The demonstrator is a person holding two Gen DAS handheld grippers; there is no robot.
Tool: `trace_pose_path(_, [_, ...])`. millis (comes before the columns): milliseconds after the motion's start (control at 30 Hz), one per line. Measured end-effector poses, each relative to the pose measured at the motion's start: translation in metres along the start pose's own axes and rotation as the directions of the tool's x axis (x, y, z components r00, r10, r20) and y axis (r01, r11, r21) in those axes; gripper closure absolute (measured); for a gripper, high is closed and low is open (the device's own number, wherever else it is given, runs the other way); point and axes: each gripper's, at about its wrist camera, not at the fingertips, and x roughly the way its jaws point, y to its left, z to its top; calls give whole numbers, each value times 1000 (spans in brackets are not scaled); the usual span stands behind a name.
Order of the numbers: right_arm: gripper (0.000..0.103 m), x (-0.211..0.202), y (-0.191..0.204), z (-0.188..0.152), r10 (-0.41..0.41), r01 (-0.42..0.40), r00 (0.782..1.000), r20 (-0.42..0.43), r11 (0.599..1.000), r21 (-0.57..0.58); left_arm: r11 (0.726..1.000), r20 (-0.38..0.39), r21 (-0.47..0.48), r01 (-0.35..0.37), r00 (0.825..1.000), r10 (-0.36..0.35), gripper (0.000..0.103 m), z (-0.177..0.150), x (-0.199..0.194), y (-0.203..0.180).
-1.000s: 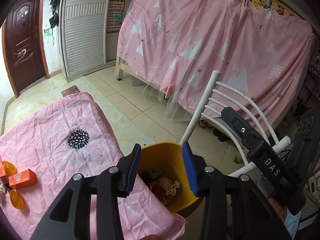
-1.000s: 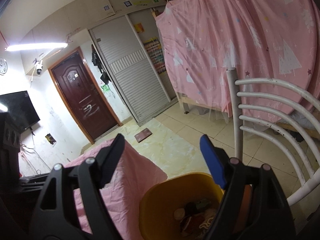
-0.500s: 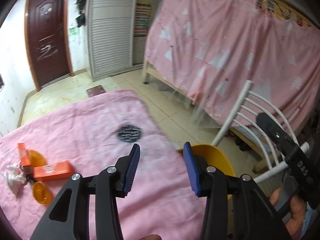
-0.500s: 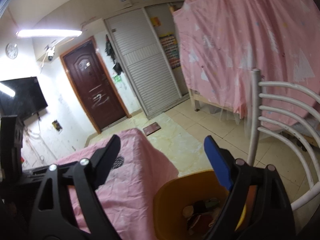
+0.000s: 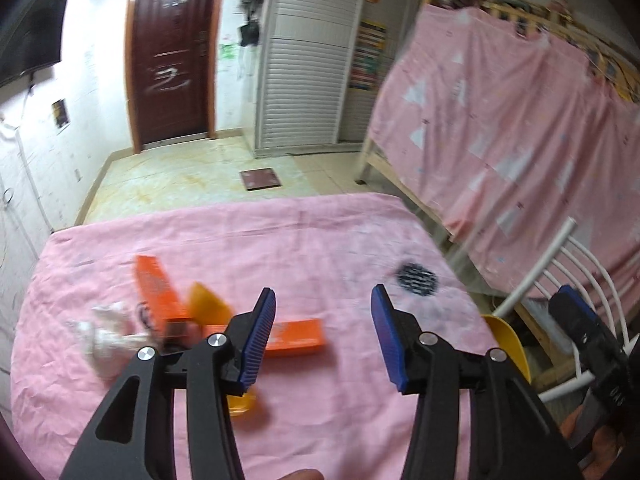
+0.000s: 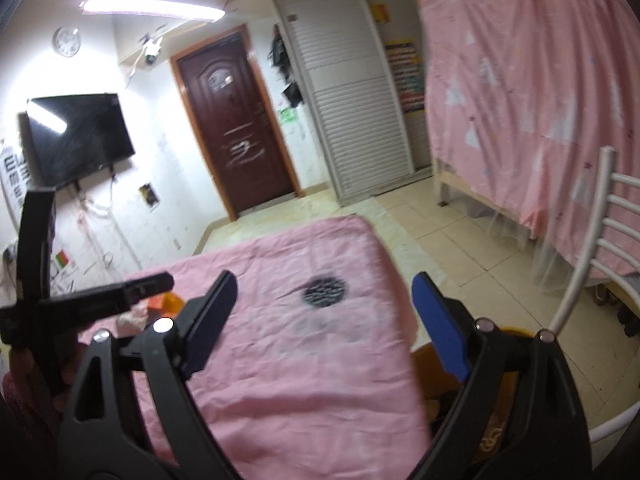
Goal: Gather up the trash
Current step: 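Move both open tools back over the items on the bed, then grasp the white plastic bag with the left tool while the right tool grasps the orange cup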
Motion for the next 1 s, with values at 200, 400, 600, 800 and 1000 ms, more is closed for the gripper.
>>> trace_pose_path(200, [18,21,39,0,44,-46,998,-41,997,-63,997,17,-65,-41,999,43,58,3,-8,47])
trace_pose_path(400, [16,39,73,0,74,-82,994,-75,990,-115,989,23,-127,-77,997,80,53,1,-16,91])
trace_pose_path(600, [15,55,98,-2,89,-105,990,-109,982,-154,977,10,-179,-114,993,117,49,-4,-18,126])
trace_pose_path(800, [14,69,118,-8,100,-126,984,-147,976,-177,970,-27,-198,-140,990,138,47,-11,-7,146])
trace_pose_path(1000, [14,83,148,-25,149,-199,963,-226,955,-219,962,-84,-231,-145,988,129,47,-23,10,162])
